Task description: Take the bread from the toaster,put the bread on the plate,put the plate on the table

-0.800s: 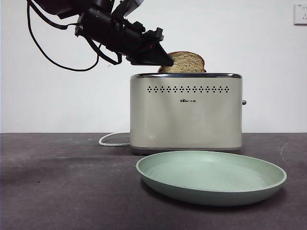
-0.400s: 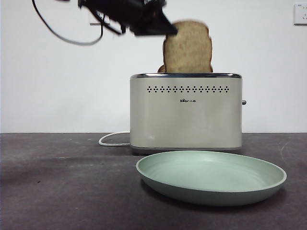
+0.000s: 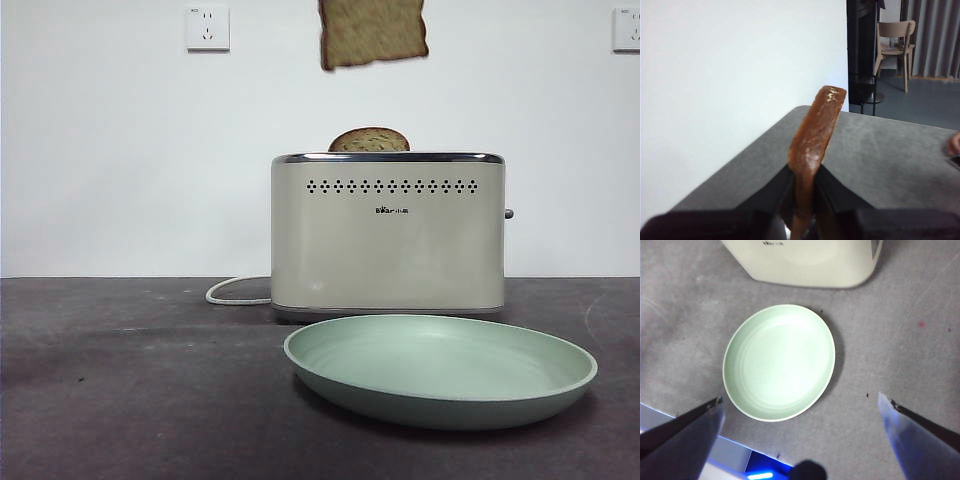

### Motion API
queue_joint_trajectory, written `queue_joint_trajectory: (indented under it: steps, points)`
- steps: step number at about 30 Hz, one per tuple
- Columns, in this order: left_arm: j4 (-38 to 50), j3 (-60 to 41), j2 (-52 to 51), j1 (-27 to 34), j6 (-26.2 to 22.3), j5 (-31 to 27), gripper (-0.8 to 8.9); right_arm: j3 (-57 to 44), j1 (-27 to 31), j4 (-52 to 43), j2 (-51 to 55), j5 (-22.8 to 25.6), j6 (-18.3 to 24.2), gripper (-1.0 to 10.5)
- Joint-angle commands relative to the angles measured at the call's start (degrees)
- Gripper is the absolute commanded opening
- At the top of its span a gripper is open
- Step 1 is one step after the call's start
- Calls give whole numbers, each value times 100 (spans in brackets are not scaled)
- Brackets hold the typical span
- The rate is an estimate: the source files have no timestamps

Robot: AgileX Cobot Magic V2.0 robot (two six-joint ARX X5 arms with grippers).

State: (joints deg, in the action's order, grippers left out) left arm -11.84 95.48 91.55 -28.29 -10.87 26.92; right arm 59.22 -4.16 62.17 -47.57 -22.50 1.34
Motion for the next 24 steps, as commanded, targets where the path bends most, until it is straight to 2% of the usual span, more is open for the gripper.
queue_joint_trajectory:
  steps: [1, 12, 15, 18, 24]
  points:
    - [-479, 17, -343, -11, 66, 33, -8, 13, -13, -50, -258, 11, 22, 535]
    - [-3259, 17, -1462, -33, 57, 59, -8, 13, -13, -564, -1908, -4, 22, 534]
    - [-3613, 17, -1613, -94, 15, 85, -8, 13, -13, -693, -2347, -7, 26, 534]
    - [-3722, 17, -1762, -175, 7, 350, -7, 13, -15, -780, -2708, -9, 70, 532]
    - [-3825, 15, -2107, -527, 7, 289, -6, 13, -186, -1213, -3226, -9, 87, 530]
